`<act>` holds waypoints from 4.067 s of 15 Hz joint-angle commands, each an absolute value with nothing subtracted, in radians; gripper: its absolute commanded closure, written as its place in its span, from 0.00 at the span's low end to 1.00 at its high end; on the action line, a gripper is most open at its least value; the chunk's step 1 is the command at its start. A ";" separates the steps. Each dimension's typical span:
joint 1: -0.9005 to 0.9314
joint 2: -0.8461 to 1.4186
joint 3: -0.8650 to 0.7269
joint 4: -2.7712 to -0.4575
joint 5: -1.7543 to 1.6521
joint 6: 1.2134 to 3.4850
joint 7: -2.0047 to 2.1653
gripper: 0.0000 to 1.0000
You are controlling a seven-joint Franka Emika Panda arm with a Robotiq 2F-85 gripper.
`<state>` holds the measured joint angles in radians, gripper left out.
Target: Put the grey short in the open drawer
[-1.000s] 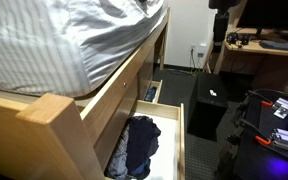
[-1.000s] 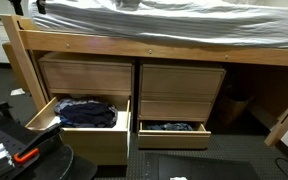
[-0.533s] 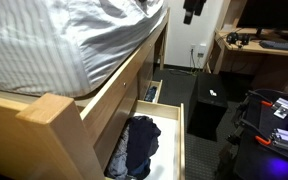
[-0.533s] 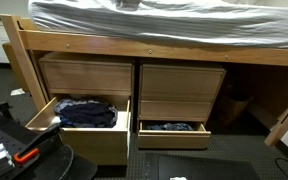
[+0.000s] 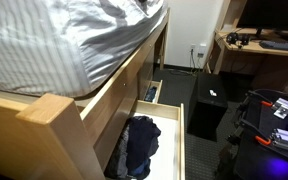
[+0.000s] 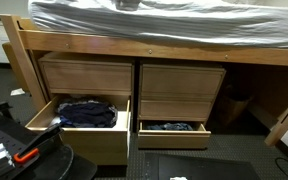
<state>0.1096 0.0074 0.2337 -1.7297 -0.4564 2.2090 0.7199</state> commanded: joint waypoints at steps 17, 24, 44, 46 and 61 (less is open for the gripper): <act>-0.143 0.245 0.201 -1.373 0.276 2.448 0.420 0.00; -0.124 0.240 0.183 -1.395 0.250 2.479 0.444 0.00; -0.072 0.465 0.109 -1.214 0.316 2.223 0.437 0.00; -0.070 0.474 0.111 -1.224 0.318 2.235 0.438 0.00; 0.039 0.531 0.059 -1.247 0.289 2.484 0.447 0.00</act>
<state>0.0280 0.5307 0.0741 -1.2513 0.2795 2.4894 0.4509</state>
